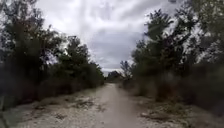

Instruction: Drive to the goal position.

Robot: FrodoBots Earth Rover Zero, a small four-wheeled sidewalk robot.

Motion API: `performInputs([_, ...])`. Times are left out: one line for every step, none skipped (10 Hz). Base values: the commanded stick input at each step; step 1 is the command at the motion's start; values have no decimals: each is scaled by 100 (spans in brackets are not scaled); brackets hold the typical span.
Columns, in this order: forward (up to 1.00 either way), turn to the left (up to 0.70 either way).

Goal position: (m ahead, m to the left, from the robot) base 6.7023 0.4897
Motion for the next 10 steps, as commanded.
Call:
performInputs([85, 0])
performInputs([85, 0])
performInputs([85, 0])
performInputs([85, 0])
performInputs([85, 0])
performInputs([85, 0])
performInputs([85, 15])
performInputs([85, 34])
performInputs([85, 23])
performInputs([85, 2])
